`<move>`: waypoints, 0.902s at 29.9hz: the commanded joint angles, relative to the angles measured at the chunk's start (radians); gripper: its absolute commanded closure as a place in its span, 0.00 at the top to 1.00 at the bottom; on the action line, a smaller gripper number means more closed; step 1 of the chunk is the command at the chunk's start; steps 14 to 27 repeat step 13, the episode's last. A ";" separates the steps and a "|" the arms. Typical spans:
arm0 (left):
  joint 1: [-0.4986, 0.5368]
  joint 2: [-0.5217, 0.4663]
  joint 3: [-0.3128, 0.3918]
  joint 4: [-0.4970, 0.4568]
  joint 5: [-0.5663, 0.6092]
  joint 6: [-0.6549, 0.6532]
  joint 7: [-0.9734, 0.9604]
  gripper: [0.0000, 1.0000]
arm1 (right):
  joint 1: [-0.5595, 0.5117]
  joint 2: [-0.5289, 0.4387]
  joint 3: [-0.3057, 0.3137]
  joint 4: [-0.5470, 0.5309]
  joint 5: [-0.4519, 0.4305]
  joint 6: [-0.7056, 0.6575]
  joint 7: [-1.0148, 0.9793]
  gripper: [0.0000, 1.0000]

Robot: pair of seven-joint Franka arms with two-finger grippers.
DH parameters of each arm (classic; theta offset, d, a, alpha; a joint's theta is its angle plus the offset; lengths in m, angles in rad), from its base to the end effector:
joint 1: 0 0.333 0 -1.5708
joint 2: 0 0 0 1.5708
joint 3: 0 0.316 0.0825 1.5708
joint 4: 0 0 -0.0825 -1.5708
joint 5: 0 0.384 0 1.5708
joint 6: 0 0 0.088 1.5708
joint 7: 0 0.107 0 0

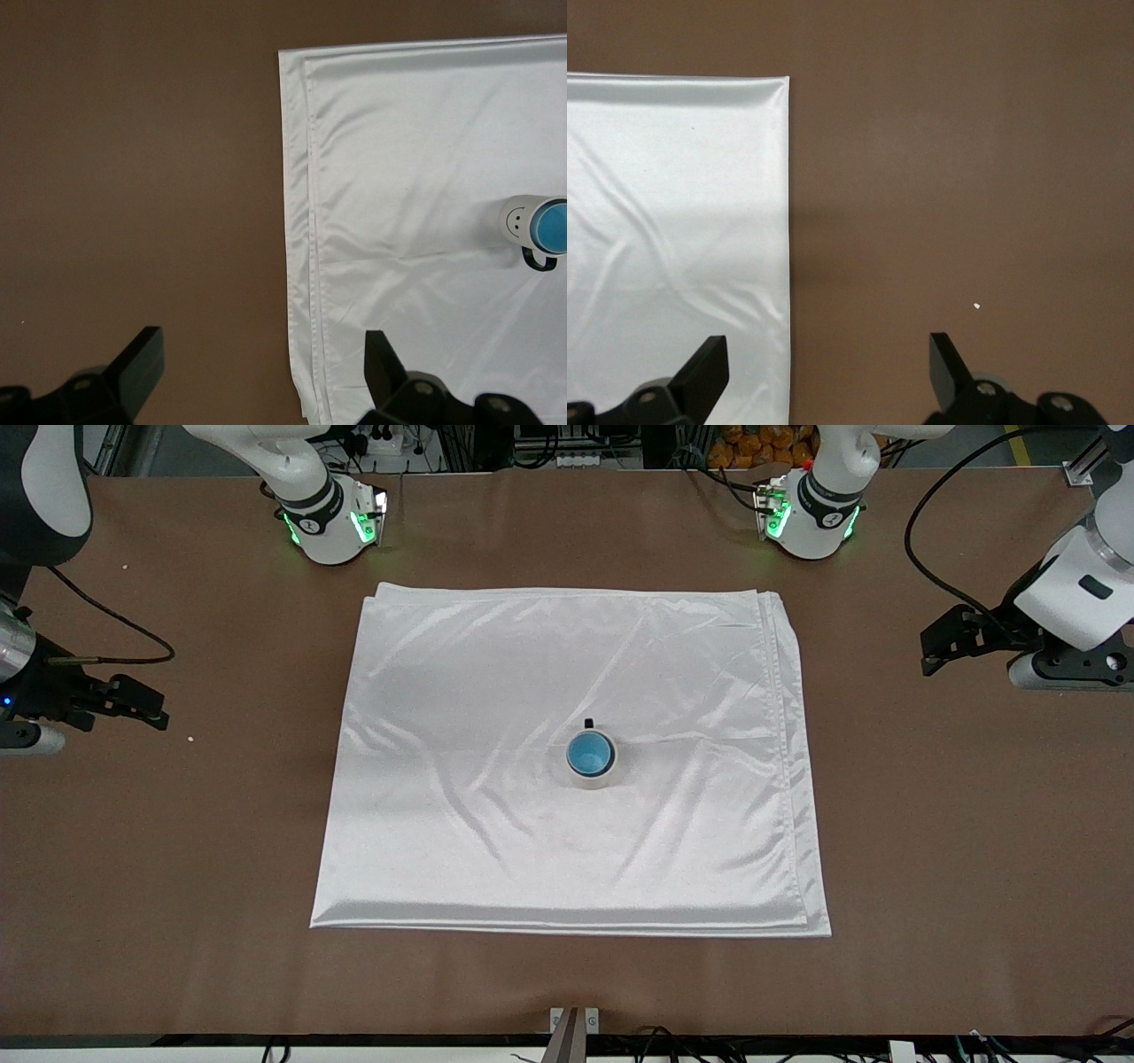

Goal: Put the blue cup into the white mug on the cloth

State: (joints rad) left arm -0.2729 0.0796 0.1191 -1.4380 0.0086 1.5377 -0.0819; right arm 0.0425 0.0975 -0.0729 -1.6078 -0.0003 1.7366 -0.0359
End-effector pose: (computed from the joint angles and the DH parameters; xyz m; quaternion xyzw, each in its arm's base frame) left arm 0.5693 -0.0904 0.6394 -0.9993 0.0360 -0.0113 0.0077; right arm 0.5955 -0.0163 0.5657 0.9999 0.0030 0.0156 0.0042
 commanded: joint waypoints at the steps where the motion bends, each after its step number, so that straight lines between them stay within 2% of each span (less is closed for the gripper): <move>1: -0.002 0.002 0.005 0.014 -0.019 -0.022 0.028 1.00 | -0.009 -0.039 0.012 -0.035 0.002 0.009 -0.015 1.00; 27: -0.002 0.005 0.004 0.014 -0.015 -0.022 0.034 1.00 | -0.007 -0.039 0.012 -0.034 0.002 0.005 -0.015 1.00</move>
